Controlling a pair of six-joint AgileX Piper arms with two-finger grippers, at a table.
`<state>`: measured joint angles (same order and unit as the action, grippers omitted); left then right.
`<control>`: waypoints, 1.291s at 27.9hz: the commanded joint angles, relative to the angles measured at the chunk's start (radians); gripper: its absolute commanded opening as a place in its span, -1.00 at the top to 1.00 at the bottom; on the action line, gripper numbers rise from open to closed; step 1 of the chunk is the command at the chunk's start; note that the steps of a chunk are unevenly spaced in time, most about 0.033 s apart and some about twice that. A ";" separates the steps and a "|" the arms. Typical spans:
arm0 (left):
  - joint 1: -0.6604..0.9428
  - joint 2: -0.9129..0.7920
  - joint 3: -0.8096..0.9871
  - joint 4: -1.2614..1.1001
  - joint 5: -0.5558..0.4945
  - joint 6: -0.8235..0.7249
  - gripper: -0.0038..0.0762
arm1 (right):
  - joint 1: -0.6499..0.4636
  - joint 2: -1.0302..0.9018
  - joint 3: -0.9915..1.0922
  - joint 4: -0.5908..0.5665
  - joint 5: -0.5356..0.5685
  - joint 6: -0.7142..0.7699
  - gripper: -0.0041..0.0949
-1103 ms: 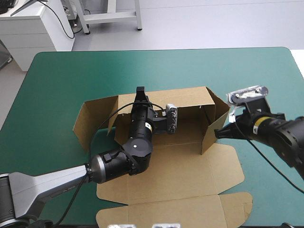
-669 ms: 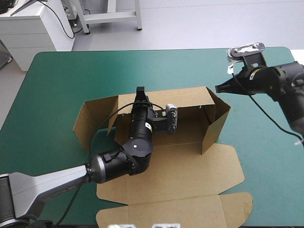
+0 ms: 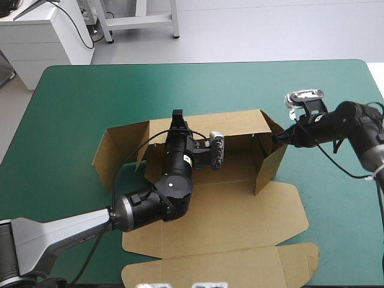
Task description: Fold the box
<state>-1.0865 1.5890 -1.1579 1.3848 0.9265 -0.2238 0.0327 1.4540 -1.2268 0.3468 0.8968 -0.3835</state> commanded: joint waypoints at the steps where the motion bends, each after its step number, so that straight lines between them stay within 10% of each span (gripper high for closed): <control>1: -0.008 -0.038 -0.022 0.040 0.003 -0.002 0.92 | -0.010 -0.128 0.121 0.101 -0.197 -0.100 0.92; 18: -0.008 -0.038 -0.022 0.038 0.003 -0.002 0.92 | -0.010 -0.305 0.424 0.383 -0.352 -0.570 0.83; 30: -0.008 -0.038 -0.022 0.038 0.003 -0.002 0.92 | -0.010 -0.305 0.424 0.390 -0.346 -0.700 -0.40; 36: -0.008 -0.038 -0.022 0.038 0.003 -0.002 0.92 | -0.010 -0.305 0.424 0.331 -0.371 -0.696 -0.59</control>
<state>-1.0865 1.5890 -1.1579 1.3819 0.9269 -0.2238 0.0314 1.1738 -0.7766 0.6782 0.5700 -1.0712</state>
